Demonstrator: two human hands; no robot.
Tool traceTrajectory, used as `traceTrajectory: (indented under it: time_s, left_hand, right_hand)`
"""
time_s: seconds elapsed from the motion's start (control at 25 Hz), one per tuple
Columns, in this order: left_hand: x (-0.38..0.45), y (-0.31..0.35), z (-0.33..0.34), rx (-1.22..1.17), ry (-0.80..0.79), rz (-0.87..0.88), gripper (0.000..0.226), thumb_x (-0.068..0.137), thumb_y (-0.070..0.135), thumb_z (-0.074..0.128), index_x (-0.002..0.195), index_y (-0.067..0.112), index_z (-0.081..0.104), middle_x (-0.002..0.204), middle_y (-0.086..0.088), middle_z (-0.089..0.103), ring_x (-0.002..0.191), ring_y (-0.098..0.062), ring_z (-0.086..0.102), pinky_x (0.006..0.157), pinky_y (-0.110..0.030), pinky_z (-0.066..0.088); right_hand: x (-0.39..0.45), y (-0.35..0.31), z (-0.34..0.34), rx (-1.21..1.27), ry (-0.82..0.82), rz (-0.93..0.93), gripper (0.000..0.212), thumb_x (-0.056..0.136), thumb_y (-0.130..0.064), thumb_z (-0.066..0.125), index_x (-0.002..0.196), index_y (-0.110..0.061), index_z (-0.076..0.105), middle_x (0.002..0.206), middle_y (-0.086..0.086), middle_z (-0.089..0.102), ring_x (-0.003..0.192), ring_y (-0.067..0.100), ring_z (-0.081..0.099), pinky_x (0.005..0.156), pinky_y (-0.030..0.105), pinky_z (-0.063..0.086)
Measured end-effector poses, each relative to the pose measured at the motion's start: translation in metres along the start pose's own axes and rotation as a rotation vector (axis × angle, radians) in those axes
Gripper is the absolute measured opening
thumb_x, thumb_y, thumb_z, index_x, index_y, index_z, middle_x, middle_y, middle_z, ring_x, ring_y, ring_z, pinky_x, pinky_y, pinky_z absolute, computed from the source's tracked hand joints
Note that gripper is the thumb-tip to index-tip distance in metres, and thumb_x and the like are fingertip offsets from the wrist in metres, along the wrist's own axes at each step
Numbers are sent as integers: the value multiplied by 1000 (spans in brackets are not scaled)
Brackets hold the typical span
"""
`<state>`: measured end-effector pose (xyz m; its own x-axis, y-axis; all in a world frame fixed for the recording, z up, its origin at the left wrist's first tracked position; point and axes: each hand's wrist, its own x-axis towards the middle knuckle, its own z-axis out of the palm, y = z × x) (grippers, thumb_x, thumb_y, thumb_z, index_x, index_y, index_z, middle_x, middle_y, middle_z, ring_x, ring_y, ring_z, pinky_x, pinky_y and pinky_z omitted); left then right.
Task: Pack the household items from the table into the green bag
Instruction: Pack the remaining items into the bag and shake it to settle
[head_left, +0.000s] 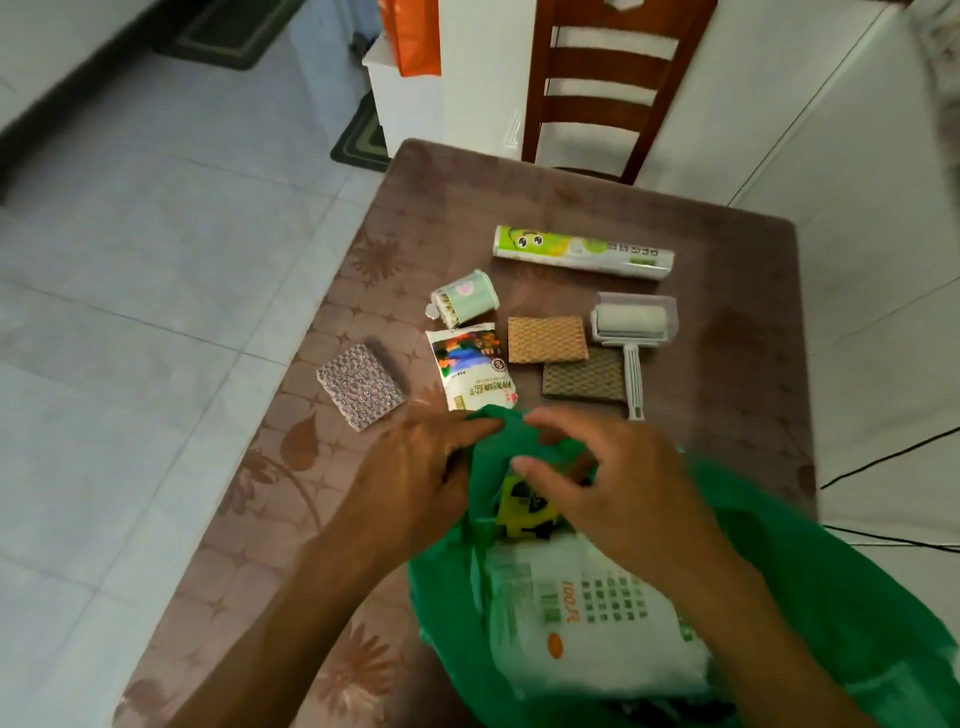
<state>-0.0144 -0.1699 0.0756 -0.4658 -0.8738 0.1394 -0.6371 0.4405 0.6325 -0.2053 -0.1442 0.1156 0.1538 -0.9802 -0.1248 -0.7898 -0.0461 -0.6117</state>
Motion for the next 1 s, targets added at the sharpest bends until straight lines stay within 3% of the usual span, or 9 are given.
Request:
traceTrajectory:
  time_s: [0.08,0.16,0.24,0.36,0.52,0.68,0.8,0.88,1.0]
  left_hand:
    - [-3,-4,4,-15,6,-37,40,79,4,52,114,17,67,108,-5,71,89,-22,66,67,-37,58]
    - [-8,-9,7,-23,33,-62,40,78,0,58,114,16,67,106,-2,71,87,-19,64,67,-33,58]
    - [-13,-10,11,-27,36,-77,43,76,-2,62,114,18,67,106,1,71,83,-16,64,67,-27,55]
    - [-19,-14,17,-27,-2,-90,45,75,1,61,115,22,65,107,4,71,84,-12,61,68,-26,54]
    - [-19,-15,21,-71,-37,-108,41,78,7,58,115,22,66,105,4,72,81,-13,65,67,-28,56]
    - [-14,-7,19,-113,-77,-126,44,77,14,69,120,26,63,113,4,70,75,-5,63,69,-26,57]
    - [-2,8,17,-146,-27,-124,62,74,10,74,130,25,53,120,4,63,87,-3,61,76,-25,56]
    - [7,22,19,-203,15,-108,69,73,-2,69,134,22,49,116,9,57,77,7,55,68,-8,48]
    - [12,43,25,-295,-23,-124,80,72,-9,60,137,34,41,128,11,51,57,-9,58,49,-21,52]
  right_hand:
    - [43,0,-1,145,160,31,22,86,-44,62,100,-30,69,88,-17,69,72,-1,63,62,19,51]
    - [109,20,24,20,106,162,16,86,-37,62,92,-24,68,87,-10,69,74,6,61,61,25,47]
    - [165,58,75,-203,-147,381,29,84,-42,63,99,-18,65,99,2,70,83,18,63,68,30,49]
    - [189,105,136,-42,-327,649,63,67,-54,76,114,-13,64,114,9,68,98,28,65,84,39,54]
    - [190,100,134,156,-259,526,41,75,-30,74,109,-7,68,110,14,71,91,29,67,75,37,55]
    - [141,55,51,553,133,428,13,64,-21,63,67,-9,68,72,8,64,68,22,60,59,33,43]
    - [33,38,-28,959,349,502,17,62,-7,64,78,-14,66,83,6,66,74,22,65,59,31,52]
    - [-33,36,-57,1206,377,491,32,55,-6,66,86,-9,68,85,9,71,75,27,70,57,34,58]
    - [-93,53,-33,1497,204,589,50,28,-16,83,76,-6,75,77,14,73,70,32,71,61,44,59]
